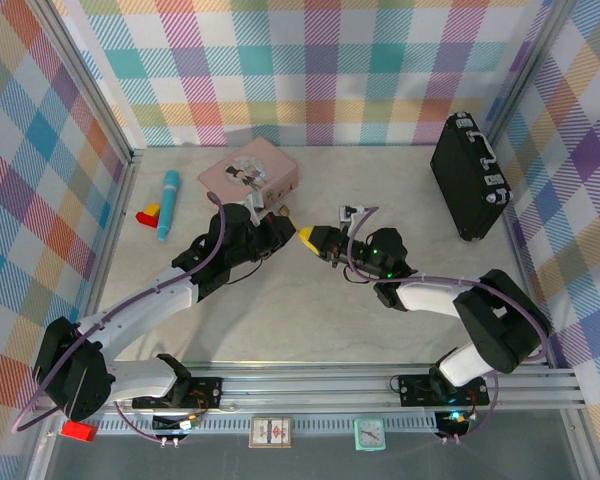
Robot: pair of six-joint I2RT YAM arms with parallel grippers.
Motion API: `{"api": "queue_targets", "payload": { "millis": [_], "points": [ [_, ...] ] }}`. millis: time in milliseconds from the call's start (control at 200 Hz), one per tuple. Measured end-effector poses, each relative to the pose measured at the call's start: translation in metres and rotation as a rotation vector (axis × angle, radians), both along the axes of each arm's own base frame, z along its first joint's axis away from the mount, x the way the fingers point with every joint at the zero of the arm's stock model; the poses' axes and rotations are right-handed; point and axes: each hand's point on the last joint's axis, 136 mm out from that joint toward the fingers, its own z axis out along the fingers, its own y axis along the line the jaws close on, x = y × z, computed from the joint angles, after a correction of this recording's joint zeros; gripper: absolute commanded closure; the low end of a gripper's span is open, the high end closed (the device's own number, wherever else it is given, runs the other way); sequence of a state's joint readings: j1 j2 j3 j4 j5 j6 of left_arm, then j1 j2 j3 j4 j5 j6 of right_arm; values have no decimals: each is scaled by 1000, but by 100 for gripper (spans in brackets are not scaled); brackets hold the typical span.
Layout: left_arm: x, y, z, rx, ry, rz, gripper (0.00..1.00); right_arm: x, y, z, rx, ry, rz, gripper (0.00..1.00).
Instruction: Unlock the padlock with the key
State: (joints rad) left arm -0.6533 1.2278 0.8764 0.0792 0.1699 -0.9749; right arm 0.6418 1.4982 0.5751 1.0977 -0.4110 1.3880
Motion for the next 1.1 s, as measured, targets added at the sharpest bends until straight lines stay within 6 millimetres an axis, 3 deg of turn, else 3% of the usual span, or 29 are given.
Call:
{"api": "queue_targets", "payload": {
  "millis": [230,335,540,910,1100],
  "points": [
    [0,8,-12,73,11,6,38,-2,-16,-5,-108,20,-49,100],
    [3,19,-17,117,6,19,27,-2,-36,-5,-194,4,-97,100],
    [33,52,-31,176,11,89,24,0,-77,-19,-388,-13,-173,100],
    [90,47,-135,382,189,133,24,-27,-104,-13,-602,-136,-175,100],
    [114,51,-173,442,171,209,25,-33,-109,-18,-620,-144,-175,100]
  ]
}}
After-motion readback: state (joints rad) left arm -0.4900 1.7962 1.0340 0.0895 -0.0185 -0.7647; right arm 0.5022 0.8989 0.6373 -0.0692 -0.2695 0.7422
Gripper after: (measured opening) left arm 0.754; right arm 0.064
